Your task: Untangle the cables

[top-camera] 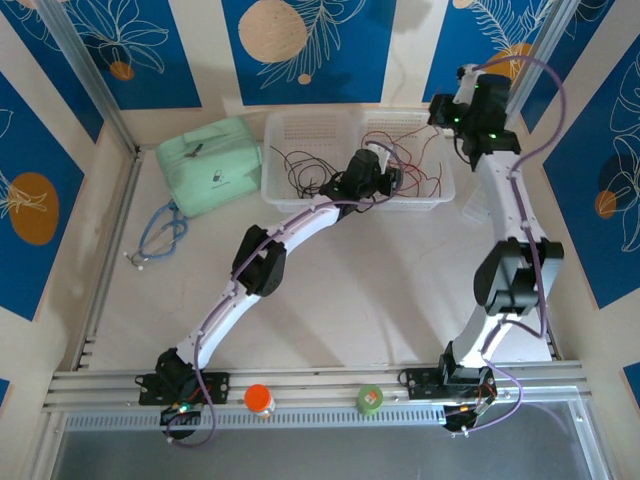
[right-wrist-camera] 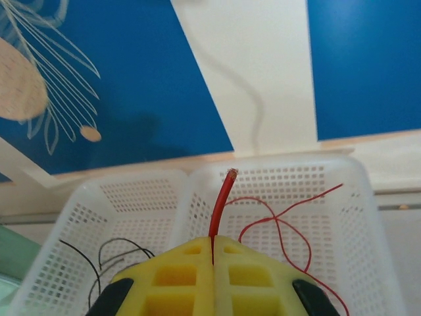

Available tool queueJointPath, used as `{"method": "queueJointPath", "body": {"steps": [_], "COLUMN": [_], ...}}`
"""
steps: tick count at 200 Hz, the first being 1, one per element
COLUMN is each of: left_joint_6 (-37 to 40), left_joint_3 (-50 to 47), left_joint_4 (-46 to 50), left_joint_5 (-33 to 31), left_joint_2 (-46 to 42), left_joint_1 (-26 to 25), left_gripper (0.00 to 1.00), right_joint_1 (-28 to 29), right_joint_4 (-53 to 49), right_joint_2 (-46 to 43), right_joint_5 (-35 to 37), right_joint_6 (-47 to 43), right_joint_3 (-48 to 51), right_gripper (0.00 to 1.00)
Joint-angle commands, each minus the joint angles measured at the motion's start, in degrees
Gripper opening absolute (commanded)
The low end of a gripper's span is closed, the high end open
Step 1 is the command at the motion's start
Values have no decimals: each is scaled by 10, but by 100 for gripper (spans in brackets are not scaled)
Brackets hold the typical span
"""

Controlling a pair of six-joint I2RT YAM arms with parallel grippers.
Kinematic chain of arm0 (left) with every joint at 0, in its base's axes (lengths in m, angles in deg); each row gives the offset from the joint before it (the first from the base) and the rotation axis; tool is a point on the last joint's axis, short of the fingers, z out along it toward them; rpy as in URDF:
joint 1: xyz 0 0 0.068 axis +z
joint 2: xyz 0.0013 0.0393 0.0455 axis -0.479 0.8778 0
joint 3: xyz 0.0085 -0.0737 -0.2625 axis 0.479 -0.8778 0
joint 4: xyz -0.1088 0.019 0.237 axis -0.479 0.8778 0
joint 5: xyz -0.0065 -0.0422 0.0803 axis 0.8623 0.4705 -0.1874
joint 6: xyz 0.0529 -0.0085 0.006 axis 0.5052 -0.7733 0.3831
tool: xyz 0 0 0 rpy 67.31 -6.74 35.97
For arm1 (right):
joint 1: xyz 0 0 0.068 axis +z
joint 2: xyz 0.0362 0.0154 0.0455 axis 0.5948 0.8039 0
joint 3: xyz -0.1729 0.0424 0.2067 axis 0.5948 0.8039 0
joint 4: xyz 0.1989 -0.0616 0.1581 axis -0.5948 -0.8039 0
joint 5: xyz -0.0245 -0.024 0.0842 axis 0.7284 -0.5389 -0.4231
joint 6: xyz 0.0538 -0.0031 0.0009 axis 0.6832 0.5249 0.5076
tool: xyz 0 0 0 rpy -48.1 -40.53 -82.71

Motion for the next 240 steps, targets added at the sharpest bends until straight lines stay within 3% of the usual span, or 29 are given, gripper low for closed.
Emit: {"method": "queueJointPath", "body": {"steps": [1,14,28,79,125,158,177,205,240], "left_joint_6": [-41,-41,-35,-10,42,71,70,54,47], "left_joint_3": [27,26,23,-36,-189,-242,-251,-211,-107], "left_joint_4": [-32,-38,-42,-62,-51,35,45,41,64], "left_joint_5": [10,40,77,148,126,111,124,148,157], "left_joint_2": [8,2,-13,-130,-298,-354,-350,-309,-227], "left_joint_1": [17,17,15,9,-2,-2,-2,-2,-2], "left_gripper": [62,84,100,100,100,100,100,78,57], "right_joint_1": [21,25,26,29,30,19,12,6,1], "right_joint_4": [28,27,27,-34,-119,-142,-137,-137,-161], "right_joint_2": [50,76,93,150,215,236,232,227,228], "right_joint_5": [5,16,20,18,28,41,36,19,-6], "right_joint_6": [-2,3,11,39,72,101,115,114,109], "right_joint_3": [-31,-39,-43,-84,-142,-162,-155,-149,-154], "right_gripper": [0,0,0,0,10,0,0,0,29]}}
